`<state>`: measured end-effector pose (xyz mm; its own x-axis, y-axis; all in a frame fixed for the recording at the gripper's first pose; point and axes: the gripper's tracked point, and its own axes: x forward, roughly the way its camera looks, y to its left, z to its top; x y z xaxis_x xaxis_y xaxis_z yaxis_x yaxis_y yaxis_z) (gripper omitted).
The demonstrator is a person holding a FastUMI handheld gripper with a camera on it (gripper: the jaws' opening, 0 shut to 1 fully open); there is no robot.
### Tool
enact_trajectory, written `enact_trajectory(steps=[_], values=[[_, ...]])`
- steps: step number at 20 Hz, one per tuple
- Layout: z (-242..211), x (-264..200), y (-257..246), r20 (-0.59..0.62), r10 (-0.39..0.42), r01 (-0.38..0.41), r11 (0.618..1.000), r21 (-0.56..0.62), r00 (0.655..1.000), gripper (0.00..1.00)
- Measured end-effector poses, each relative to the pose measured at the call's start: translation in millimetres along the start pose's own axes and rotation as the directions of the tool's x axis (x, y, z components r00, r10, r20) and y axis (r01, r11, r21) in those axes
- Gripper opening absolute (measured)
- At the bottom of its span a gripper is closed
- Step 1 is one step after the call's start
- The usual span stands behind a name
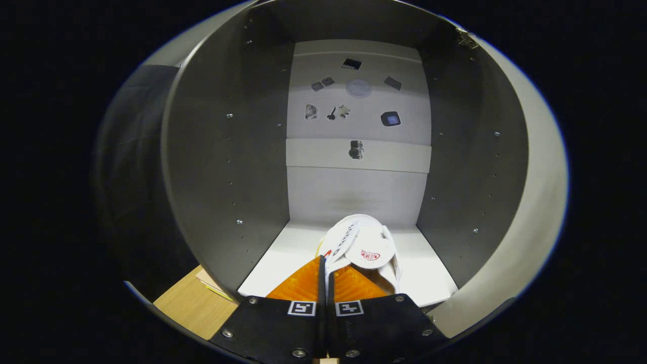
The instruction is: Open the shoe cabinet door, grab the shoes and put them into the shoe cabinet, then close the shoe cabinet door.
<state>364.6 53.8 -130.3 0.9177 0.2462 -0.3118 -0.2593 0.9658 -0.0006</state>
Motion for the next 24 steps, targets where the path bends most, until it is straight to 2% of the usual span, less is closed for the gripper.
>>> enact_trajectory(steps=[6,11,15,19,24], values=[[-8,69,-11,-0.058,-0.006,0.007,1.000,0.011,0.998,0.00],[-27,97,-18,-0.119,-0.027,0.029,0.999,0.019,0.992,0.00],[-30,95,-17,-0.128,-0.013,0.014,1.000,0.005,0.992,0.08],[-26,87,-18,-0.112,-0.039,0.038,0.999,-0.005,0.993,0.18],[-7,58,-20,-0.053,-0.054,0.054,0.998,0.008,0.997,0.20]])
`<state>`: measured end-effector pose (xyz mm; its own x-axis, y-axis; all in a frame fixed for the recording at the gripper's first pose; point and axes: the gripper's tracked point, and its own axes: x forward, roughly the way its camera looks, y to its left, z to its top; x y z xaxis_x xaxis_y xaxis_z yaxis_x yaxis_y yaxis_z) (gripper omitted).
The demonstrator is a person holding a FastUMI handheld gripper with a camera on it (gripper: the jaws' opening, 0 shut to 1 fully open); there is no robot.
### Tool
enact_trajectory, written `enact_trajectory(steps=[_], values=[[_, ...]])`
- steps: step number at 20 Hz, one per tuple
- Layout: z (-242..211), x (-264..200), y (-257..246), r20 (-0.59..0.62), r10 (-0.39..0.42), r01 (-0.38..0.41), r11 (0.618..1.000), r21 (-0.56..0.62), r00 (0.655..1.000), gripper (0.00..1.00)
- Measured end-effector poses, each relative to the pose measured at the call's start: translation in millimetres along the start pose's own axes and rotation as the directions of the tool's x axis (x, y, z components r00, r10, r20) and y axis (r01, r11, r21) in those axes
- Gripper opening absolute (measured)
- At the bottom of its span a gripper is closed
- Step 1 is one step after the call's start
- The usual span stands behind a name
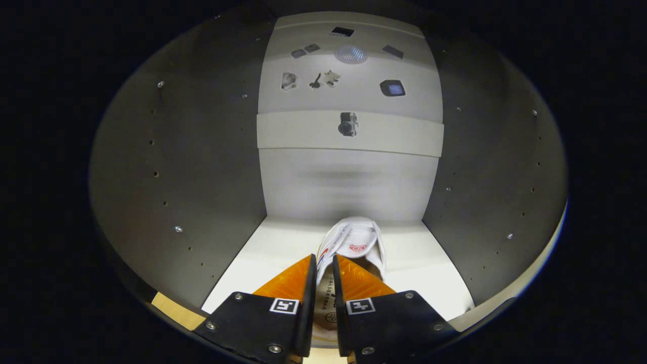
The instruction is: Open the shoe cabinet door, grab the shoes and put them into the shoe cabinet, then close the shoe cabinet door.
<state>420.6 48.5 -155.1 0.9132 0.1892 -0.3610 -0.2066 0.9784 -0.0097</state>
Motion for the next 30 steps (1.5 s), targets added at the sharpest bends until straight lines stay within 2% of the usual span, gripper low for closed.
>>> enact_trajectory(steps=[6,12,21,30], values=[[21,-62,-1,0.070,-0.031,0.033,0.999,-0.019,0.997,0.20],[37,-150,14,0.162,-0.028,0.029,1.000,-0.007,0.986,0.20],[16,-264,28,0.213,-0.050,0.050,0.999,0.008,0.976,0.24],[6,-366,7,0.262,-0.100,0.090,0.995,0.048,0.960,0.31]])
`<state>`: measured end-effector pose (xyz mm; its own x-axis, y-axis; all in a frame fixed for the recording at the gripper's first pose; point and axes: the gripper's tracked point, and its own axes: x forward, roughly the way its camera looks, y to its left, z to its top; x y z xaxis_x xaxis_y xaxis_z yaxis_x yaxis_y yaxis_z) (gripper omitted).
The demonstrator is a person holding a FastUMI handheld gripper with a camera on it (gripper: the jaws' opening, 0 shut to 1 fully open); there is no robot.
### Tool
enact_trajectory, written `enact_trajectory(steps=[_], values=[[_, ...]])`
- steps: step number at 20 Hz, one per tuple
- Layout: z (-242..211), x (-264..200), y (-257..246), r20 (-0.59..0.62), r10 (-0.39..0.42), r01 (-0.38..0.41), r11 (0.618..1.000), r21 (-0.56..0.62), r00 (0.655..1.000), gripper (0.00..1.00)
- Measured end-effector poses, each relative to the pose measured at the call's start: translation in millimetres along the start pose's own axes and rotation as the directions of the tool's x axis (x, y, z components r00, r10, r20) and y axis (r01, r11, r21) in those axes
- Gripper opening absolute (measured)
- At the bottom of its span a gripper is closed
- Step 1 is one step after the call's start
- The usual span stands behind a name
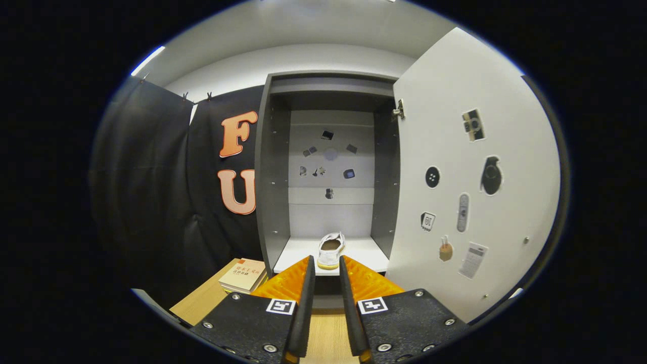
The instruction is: Open the shoe cabinet door, grab the shoes and put them into the shoe cabinet, then close the shoe cabinet door.
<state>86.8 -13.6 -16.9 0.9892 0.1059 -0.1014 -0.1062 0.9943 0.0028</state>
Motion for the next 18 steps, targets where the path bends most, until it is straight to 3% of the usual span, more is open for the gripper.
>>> enact_trajectory(steps=[3,11,18], values=[[0,-33,-26,0.005,-0.040,0.040,0.999,0.007,0.999,0.41],[-7,-110,-123,-0.004,-0.211,0.211,0.976,0.049,0.978,0.51],[-9,-136,-190,-0.010,-0.304,0.304,0.952,0.042,0.953,0.55]])
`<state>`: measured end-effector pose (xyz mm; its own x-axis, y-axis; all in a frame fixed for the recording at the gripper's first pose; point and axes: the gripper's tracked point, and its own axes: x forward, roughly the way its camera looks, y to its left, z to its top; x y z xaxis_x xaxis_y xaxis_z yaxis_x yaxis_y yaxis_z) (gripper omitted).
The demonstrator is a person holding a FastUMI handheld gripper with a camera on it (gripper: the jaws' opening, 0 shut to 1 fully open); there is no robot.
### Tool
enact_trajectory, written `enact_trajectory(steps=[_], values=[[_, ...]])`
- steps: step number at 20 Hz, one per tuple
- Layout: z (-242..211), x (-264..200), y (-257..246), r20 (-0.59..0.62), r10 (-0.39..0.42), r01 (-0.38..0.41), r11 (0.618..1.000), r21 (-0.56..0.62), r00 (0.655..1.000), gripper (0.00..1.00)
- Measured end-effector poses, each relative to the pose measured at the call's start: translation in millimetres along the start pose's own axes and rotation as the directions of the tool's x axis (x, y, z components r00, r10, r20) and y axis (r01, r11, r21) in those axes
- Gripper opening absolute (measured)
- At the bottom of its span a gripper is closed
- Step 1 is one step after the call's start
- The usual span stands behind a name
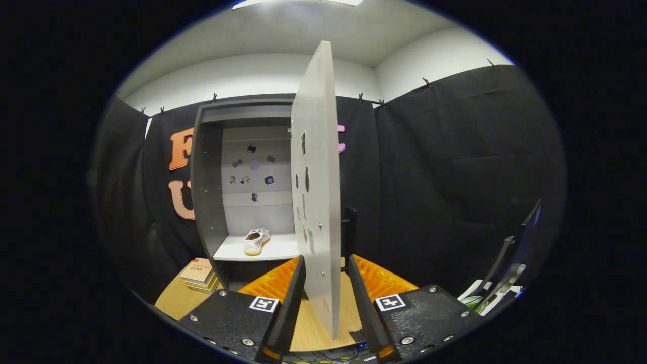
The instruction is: Open the shoe cabinet door, grab the shoes and put them into the shoe cabinet, then close the shoe cabinet door.
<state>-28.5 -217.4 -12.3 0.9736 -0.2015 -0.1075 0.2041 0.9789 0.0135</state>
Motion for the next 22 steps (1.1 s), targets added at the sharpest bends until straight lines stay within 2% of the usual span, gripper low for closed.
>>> enact_trajectory(steps=[4,12,15,16,22], values=[[-3,13,-21,-0.009,-0.011,0.011,1.000,0.014,1.000,0.57],[-7,57,-43,-0.025,0.018,-0.017,1.000,0.015,1.000,0.62],[-9,70,-47,-0.023,0.007,-0.008,1.000,-0.010,1.000,0.79],[-9,69,-46,-0.024,0.014,-0.014,1.000,-0.003,1.000,0.81],[-11,68,-38,-0.027,0.048,-0.047,0.998,0.050,0.998,0.81]])
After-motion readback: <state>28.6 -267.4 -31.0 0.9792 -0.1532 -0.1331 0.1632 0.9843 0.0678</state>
